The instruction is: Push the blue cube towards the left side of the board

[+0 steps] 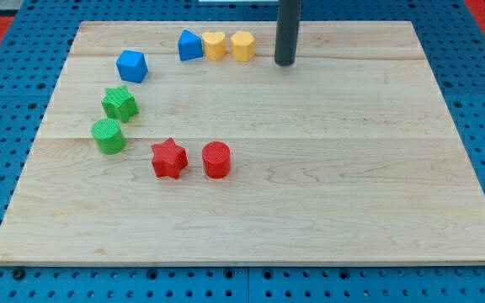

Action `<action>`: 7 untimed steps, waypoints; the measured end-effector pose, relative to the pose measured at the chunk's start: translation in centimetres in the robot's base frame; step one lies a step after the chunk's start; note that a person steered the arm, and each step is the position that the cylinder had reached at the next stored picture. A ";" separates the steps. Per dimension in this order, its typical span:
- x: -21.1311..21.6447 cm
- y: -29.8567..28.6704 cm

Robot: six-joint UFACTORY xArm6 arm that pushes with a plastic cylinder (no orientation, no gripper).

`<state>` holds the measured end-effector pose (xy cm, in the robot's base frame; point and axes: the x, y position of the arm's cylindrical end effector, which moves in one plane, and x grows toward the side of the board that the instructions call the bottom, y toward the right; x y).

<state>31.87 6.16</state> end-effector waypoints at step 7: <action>-6.2 -15.8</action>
